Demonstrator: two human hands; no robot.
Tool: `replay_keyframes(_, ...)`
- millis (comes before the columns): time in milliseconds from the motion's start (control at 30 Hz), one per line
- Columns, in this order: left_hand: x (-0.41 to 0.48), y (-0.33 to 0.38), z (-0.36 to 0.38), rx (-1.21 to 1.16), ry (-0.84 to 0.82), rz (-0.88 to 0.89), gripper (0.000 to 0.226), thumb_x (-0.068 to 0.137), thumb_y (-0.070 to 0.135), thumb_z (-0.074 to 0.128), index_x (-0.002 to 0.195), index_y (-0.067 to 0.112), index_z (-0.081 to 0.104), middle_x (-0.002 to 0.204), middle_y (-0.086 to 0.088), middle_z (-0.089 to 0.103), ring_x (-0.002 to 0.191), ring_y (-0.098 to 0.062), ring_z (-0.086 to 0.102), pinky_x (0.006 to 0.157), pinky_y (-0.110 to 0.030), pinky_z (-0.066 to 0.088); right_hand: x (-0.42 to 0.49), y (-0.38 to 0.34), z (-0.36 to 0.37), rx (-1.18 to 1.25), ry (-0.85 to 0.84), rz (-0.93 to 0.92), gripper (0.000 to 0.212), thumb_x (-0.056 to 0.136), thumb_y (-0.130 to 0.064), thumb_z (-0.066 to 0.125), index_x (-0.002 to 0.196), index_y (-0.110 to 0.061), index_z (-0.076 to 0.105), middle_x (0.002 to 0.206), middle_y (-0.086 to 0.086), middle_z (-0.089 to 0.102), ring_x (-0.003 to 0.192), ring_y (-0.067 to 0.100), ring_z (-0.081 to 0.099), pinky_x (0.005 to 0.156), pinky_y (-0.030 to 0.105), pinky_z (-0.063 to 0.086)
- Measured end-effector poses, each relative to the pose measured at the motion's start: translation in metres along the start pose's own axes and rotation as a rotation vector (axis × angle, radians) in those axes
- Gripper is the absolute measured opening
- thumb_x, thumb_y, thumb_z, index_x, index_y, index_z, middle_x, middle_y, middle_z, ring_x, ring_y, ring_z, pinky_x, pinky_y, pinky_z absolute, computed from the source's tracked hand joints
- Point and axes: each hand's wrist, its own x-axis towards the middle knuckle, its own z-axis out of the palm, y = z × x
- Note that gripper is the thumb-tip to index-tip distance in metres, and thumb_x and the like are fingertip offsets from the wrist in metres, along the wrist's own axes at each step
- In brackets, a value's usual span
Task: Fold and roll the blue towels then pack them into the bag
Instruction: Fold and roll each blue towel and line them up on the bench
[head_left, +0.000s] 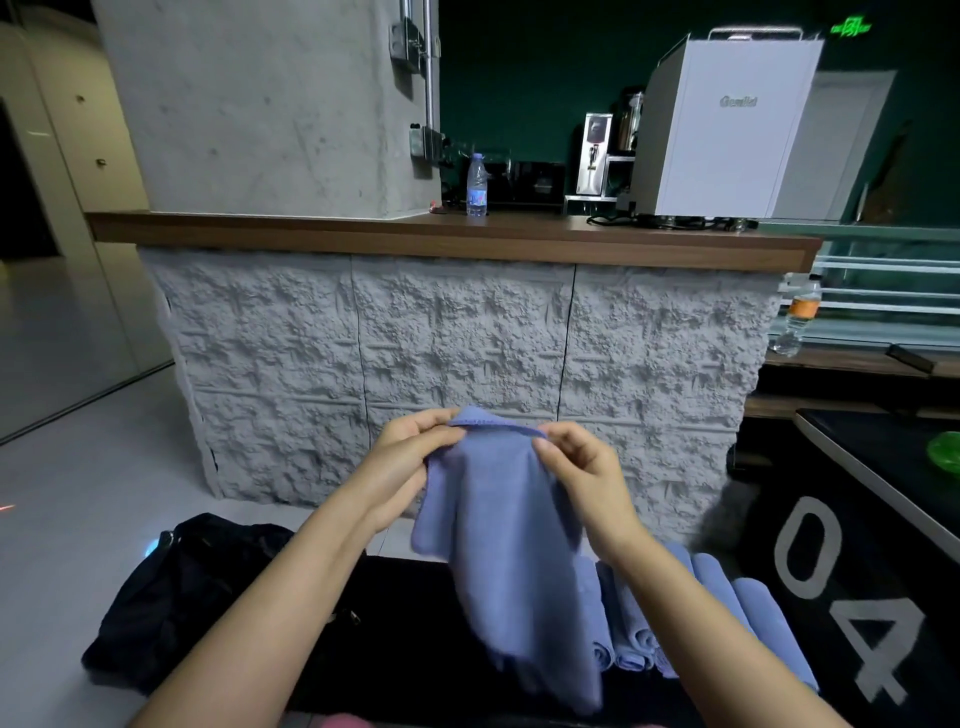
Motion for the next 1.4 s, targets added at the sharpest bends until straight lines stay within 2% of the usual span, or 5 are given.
replay_keyframes(233,0.015,-0.008,-0.020,0.547,0.210,0.139,0.019,0.093,0.003,0.052,0.106,0.014,0.060,0.099,-0.006,0.067,0.093,-0.014,0.060,0.084,-0.027,0.044,0.014,-0.029,-0.011,-0.021,-0.080,-0.031,0.016,0.094,-0.007,0.053,0.086,-0.013,0.065,0.075,-0.007,0.061,0.073,0.005,0.052,0.069,0.017,0.041)
replay_keyframes(467,0.015,-0.006,0.000,0.270,0.212,-0.007,0.002,0.086,0.010,0.065,0.087,0.008,0.065,0.076,-0.005,0.065,0.070,-0.015,0.054,0.059,-0.020,0.043,0.018,-0.051,-0.003,-0.258,-0.343,-0.074,0.015,0.089,-0.004,0.061,0.091,-0.015,0.071,0.089,0.005,0.066,0.082,0.007,0.058,0.077,0.015,0.043)
replay_keyframes(833,-0.004,-0.001,0.023,0.181,0.024,-0.029,0.016,0.090,0.014,0.059,0.095,0.006,0.072,0.090,-0.011,0.074,0.080,-0.015,0.069,0.070,-0.021,0.052,0.028,-0.036,0.020,-0.317,-0.046,0.065,0.028,0.070,-0.008,0.082,0.082,-0.015,0.058,0.070,0.012,0.069,0.067,0.018,0.060,0.071,0.043,0.053)
replay_keyframes(1000,-0.007,-0.005,0.026,0.226,0.007,0.025,0.013,0.085,0.010,0.065,0.096,0.005,0.071,0.082,0.001,0.074,0.073,0.000,0.066,0.060,-0.011,0.048,0.028,-0.030,0.017,-0.265,-0.012,0.086,0.025,0.073,-0.003,0.077,0.078,-0.017,0.057,0.064,0.003,0.062,0.063,0.016,0.054,0.064,0.032,0.046)
replay_keyframes(1400,0.055,0.015,-0.003,0.233,0.245,0.023,0.017,0.090,0.013,0.059,0.105,0.008,0.065,0.093,0.000,0.066,0.082,-0.012,0.056,0.079,-0.025,0.043,-0.002,0.041,-0.031,-0.357,-0.516,0.198,0.026,0.086,-0.016,0.069,0.070,-0.004,0.051,0.062,0.003,0.036,0.055,0.005,0.031,0.053,0.020,0.026)
